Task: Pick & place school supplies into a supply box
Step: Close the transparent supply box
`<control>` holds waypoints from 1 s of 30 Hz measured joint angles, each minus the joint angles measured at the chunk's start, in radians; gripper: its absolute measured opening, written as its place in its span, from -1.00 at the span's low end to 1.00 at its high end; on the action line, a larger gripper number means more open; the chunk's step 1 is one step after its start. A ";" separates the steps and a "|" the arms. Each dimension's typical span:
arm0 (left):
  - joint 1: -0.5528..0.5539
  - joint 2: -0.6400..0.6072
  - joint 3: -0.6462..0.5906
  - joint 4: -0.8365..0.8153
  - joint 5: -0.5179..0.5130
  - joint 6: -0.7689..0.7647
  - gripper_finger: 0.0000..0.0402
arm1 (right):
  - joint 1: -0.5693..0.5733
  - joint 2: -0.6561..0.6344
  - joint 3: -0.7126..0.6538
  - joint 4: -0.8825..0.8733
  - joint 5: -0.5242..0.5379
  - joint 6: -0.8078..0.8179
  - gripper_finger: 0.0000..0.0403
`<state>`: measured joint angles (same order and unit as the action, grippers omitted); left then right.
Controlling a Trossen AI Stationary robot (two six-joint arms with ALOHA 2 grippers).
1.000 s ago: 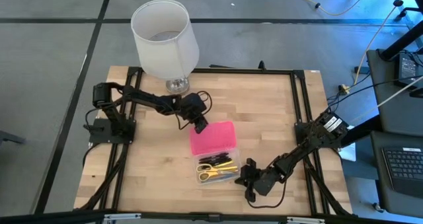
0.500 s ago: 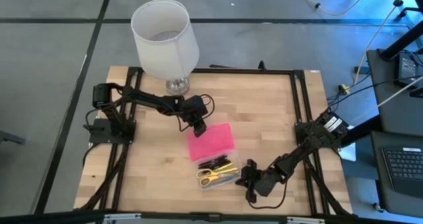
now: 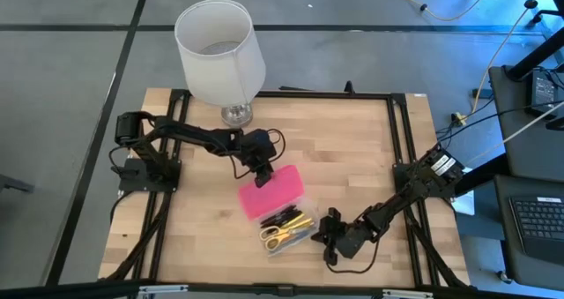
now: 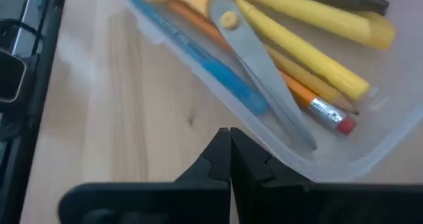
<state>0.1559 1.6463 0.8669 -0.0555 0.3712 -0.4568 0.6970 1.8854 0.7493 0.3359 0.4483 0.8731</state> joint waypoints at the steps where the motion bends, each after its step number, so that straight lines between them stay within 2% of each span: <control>1: -0.005 0.000 0.000 -0.001 0.009 -0.006 -0.98 | -0.003 0.000 0.000 0.000 0.001 0.001 -1.00; 16: -0.118 -0.004 -0.001 0.021 0.017 -0.107 -0.98 | -0.016 0.000 0.000 0.004 -0.012 0.009 -1.00; 30: -0.148 -0.151 -0.002 0.006 -0.004 -0.163 -0.98 | -0.017 0.000 0.000 0.010 -0.019 0.008 -1.00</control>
<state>0.0082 1.4952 0.8650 -0.0500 0.3671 -0.6203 0.6804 1.8854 0.7494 0.3462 0.4293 0.8810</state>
